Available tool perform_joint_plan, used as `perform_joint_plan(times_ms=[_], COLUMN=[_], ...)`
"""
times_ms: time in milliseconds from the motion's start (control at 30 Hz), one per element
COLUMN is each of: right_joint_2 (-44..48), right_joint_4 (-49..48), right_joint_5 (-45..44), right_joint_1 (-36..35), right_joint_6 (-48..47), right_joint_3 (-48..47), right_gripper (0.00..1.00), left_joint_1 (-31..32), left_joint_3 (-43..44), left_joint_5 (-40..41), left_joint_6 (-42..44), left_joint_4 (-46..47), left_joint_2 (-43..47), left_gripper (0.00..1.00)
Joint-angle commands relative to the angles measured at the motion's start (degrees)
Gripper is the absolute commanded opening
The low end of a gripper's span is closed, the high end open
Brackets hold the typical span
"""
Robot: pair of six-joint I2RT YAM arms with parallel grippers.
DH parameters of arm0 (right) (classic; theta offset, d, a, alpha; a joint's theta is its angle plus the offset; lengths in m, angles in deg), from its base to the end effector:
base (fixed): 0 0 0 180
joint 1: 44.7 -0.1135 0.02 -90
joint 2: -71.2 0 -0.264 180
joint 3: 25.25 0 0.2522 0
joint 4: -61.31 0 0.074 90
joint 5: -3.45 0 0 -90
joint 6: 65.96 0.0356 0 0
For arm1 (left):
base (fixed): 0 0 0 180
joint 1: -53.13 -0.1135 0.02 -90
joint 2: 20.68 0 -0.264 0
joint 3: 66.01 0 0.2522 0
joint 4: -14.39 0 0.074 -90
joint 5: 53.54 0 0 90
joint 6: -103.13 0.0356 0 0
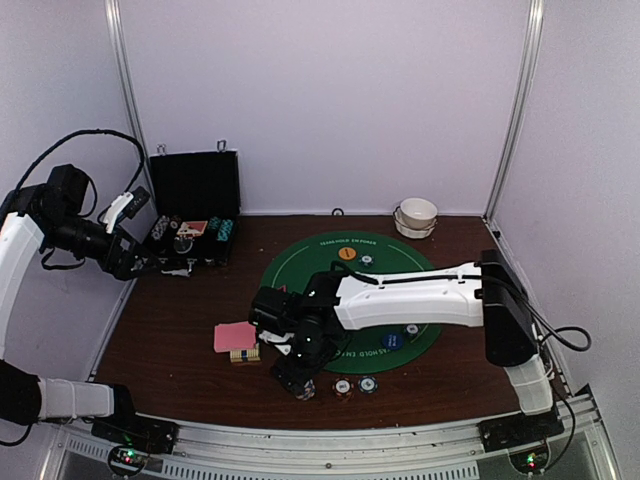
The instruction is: Distribute texas hold em gaming equipment
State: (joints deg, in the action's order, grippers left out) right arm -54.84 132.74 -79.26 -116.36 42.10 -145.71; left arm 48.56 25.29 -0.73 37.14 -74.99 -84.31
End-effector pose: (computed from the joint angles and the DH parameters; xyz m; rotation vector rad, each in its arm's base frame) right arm 0.1376 0.4294 0.1959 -1.3934 2.7095 0.3822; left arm 0.1758 -0.0075 0.3770 0.6155 2.3688 -0.6434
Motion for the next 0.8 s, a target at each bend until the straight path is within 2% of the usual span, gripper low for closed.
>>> perform_joint_plan(times_ms=[0,233,767], right_joint_2=[-0.99,-1.53,-2.17], right_joint_4=[0.02,-0.52,-1.10], right_joint_5=[0.62,0.66,1.06], right_joint_1=[-0.38,-0.33,-0.38], right_joint_6=[-0.41,-0.27,0.13], right_joint_3=[-0.62,-0.21,0.61], right_gripper=[0.76,0.69,0.59], left_joint_1=[-0.43,-0.43,-0.43], left_joint_3=[1.48,1.43,1.30], left_joint_5=[-0.87,-0.60,-0.52], left_joint_6=[0.60,0.75,0.77], left_joint_4=[-0.39,-0.49,-0.49], left_joint_2=[0.16,0.13,0.34], left_gripper=[0.97,0.98,0.98])
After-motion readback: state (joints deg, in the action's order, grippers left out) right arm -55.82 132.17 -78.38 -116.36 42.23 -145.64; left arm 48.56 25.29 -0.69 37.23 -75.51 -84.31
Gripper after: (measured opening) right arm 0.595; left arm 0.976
